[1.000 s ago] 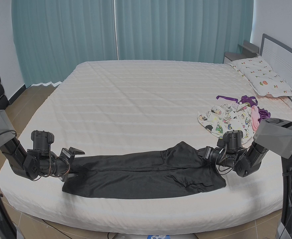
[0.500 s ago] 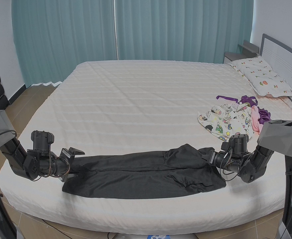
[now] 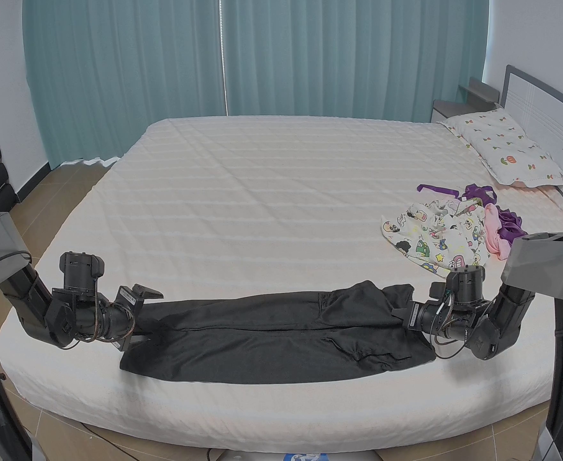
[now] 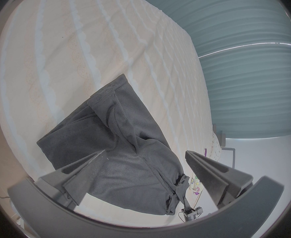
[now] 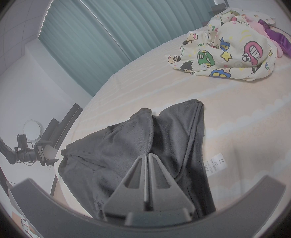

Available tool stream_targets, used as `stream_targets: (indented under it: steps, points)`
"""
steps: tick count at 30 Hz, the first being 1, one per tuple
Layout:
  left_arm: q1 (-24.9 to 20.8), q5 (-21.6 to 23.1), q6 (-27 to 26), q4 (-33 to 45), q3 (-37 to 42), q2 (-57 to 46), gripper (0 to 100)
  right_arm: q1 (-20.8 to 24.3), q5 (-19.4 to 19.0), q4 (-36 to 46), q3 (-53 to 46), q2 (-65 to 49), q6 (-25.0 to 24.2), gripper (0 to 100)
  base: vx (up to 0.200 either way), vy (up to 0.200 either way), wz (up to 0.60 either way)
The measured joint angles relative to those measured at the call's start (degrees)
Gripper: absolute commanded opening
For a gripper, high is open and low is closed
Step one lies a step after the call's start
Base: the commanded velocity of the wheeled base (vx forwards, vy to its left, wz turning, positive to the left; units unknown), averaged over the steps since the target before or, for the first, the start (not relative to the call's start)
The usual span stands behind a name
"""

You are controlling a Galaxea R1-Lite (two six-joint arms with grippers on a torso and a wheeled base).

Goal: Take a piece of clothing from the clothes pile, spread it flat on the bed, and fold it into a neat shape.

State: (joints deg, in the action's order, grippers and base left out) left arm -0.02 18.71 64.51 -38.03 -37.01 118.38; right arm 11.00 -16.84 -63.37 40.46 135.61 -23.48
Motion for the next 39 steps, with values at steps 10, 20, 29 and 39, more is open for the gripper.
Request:
stream_targets:
  steps: [10,20,29,39]
  points:
    - [-0.05,0.0,-0.02,0.0,0.0,0.0,100,-0.2,-2.43,0.04,-1.96,-0.52,2.44,100,0.0,0.0,0.0]
    - [-0.05,0.02,-0.02,0.0,0.0,0.0,100,-1.27,-5.44,0.45,1.96,-1.38,-4.18,100,0.0,0.0,0.0]
    - [-0.05,0.02,-0.02,0.0,0.07,0.0,100,-0.11,-5.17,5.73,10.64,2.54,-7.72,100,0.0,0.0,0.0]
    - [-0.07,0.09,0.05,0.0,0.11,0.0,100,0.33,-4.56,7.01,14.42,6.25,-7.97,0,0.0,0.0,0.0]
